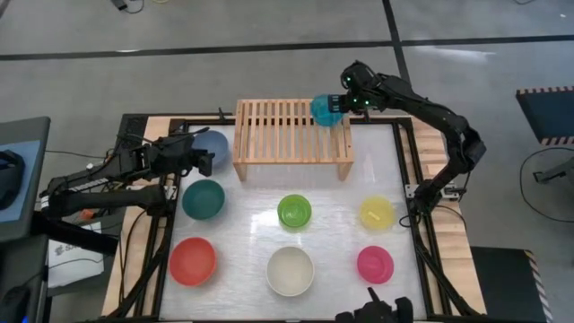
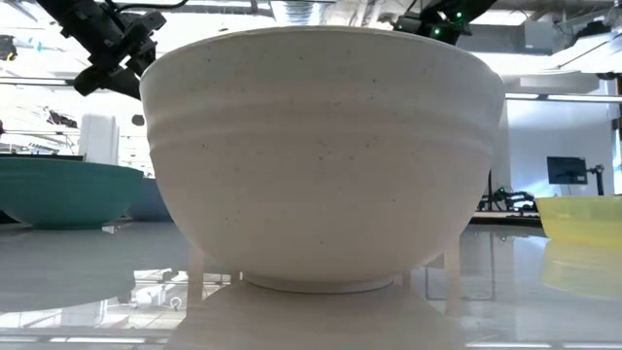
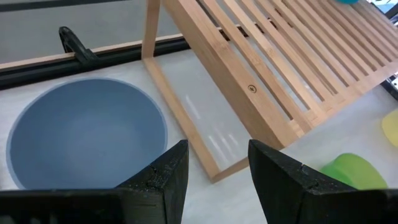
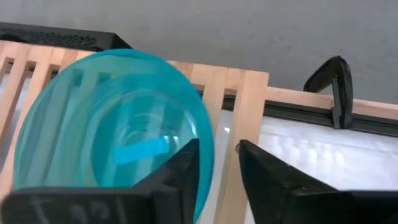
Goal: Place and stack bowls onto a shelf
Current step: Put the small blue bowl on the shelf
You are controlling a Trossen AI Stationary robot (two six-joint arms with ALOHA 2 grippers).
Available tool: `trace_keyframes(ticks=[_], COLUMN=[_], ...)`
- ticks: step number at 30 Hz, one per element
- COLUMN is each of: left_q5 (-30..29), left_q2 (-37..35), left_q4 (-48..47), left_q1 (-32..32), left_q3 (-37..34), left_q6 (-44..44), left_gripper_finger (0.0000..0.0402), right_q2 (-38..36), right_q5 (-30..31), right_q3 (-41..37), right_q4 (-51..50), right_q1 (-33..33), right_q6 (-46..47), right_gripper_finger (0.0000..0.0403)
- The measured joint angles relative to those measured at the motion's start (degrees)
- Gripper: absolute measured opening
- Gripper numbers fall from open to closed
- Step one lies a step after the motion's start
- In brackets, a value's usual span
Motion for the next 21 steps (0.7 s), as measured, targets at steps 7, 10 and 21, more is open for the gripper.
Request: trace_keyframes(ticks=[7, 10, 21], left_q5=[2.31, 3.51, 4.45], left_q2=[0.00, 0.00, 0.01], left_q4=[-0.04, -0.10, -0.27], left_q1=[0.02, 0.00, -2.77], left_q3=[0.00, 0.00, 0.00], left_q6=[-1.25, -2.38, -3.71], left_gripper_finger=[0.0151, 0.0151, 0.0151], right_q2=[0.26, 0.26, -1.03], right_q5=[-0.01, -0.01, 0.07], right_q3=[0.00, 0.05, 0.17], right_q4=[-0.04, -0.42, -6.59], right_q1=[1.20, 1.75, 7.70], right_q6=[-0.48, -1.39, -0.35], right_gripper_finger=[0.0050, 0.0026, 0.0038])
